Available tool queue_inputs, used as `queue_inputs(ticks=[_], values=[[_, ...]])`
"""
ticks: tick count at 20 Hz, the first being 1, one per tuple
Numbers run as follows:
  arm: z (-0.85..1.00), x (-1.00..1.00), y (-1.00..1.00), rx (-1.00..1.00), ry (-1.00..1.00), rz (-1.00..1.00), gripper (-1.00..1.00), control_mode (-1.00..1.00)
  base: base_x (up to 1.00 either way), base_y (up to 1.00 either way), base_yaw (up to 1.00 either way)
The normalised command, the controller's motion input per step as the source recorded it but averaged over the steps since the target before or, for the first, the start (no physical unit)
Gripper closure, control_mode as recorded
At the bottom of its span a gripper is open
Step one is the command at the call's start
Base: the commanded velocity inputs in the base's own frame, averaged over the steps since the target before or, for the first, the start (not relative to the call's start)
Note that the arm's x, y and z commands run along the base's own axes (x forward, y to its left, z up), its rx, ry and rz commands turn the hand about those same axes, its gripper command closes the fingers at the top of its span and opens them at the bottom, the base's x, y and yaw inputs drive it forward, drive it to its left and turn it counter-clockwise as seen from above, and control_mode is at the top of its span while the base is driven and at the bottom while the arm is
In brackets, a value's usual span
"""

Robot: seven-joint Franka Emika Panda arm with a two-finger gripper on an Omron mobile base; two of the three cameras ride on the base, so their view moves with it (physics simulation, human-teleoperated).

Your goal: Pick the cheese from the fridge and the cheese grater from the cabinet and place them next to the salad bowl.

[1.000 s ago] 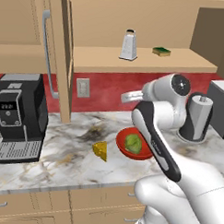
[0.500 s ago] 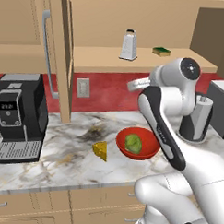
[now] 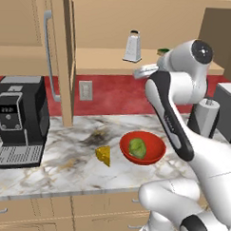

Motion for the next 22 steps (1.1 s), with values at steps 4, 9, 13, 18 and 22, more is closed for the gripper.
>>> queue_inputs(ticks=[4,9,13,18,22], values=[[0.28,0.23,-0.08,0.00,-0.01,0.00,-1.00,-1.00,0.00,0.00,0.00],[0.10,0.24,-0.21,0.02,-0.02,0.07,-1.00,-1.00,0.00,0.00,0.00],[0.10,0.24,-0.24,0.03,-0.02,0.11,-1.00,-1.00,0.00,0.00,0.00],[0.13,0.36,-0.23,0.03,0.00,0.08,-1.00,-1.00,0.00,0.00,0.00],[0.06,0.49,-0.06,0.02,0.00,0.10,-1.00,-1.00,0.00,0.00,0.00]])
